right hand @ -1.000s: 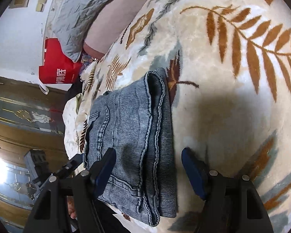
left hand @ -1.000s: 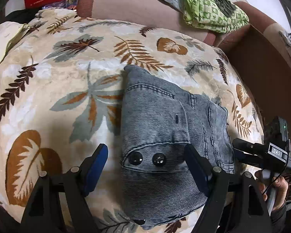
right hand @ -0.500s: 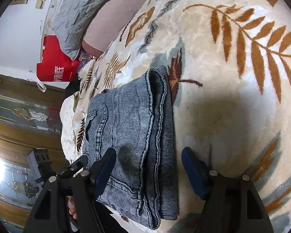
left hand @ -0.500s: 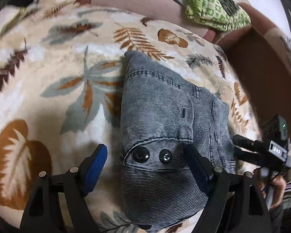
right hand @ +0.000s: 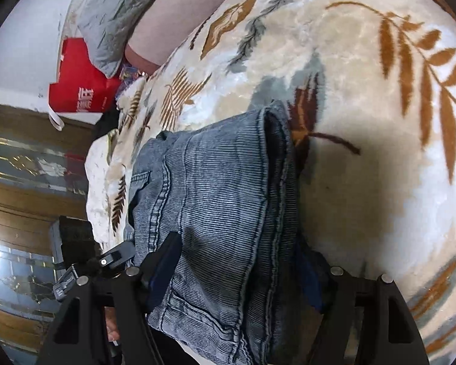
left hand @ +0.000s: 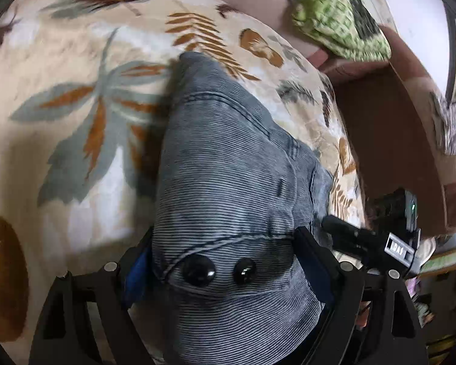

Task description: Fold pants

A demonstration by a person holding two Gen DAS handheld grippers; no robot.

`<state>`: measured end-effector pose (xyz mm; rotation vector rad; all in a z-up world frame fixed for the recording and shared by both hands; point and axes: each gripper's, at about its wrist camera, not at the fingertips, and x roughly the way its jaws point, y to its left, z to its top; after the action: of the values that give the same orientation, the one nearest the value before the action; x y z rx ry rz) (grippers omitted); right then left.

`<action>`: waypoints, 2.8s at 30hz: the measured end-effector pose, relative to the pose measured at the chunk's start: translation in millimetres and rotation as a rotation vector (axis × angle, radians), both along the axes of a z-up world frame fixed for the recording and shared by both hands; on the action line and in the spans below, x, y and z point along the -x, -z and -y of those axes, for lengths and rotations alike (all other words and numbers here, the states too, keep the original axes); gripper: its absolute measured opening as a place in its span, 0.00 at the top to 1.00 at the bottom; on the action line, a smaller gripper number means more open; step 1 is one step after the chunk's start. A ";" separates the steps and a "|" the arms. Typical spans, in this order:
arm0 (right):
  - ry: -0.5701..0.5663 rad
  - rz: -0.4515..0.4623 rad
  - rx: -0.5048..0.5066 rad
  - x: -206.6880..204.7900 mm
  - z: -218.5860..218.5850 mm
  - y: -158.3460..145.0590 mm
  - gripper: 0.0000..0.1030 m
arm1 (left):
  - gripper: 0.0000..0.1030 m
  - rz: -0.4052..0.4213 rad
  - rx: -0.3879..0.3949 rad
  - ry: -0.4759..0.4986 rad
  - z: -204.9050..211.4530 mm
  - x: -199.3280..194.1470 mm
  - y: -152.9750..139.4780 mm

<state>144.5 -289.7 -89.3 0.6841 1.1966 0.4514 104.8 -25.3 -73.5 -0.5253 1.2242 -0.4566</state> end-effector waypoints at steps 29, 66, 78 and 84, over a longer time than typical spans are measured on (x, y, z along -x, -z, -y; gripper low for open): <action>0.004 0.034 0.021 7.4 3.0 1.9 0.80 | 0.66 -0.105 -0.001 0.068 -4.7 -20.9 3.6; -0.130 0.330 0.203 -60.8 -94.4 -137.3 0.84 | 0.72 0.272 -0.205 -0.036 -44.6 -48.7 -106.8; -0.138 0.331 0.210 -60.2 -99.8 -138.5 0.84 | 0.72 0.275 -0.213 -0.043 -46.4 -45.0 -111.1; -0.138 0.332 0.205 -66.1 -99.5 -138.0 0.84 | 0.71 0.275 -0.219 -0.043 -46.7 -50.6 -110.4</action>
<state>210.6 -190.2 48.6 0.3350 0.9613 0.5268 155.4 21.4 36.9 -0.2898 0.9811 -0.3399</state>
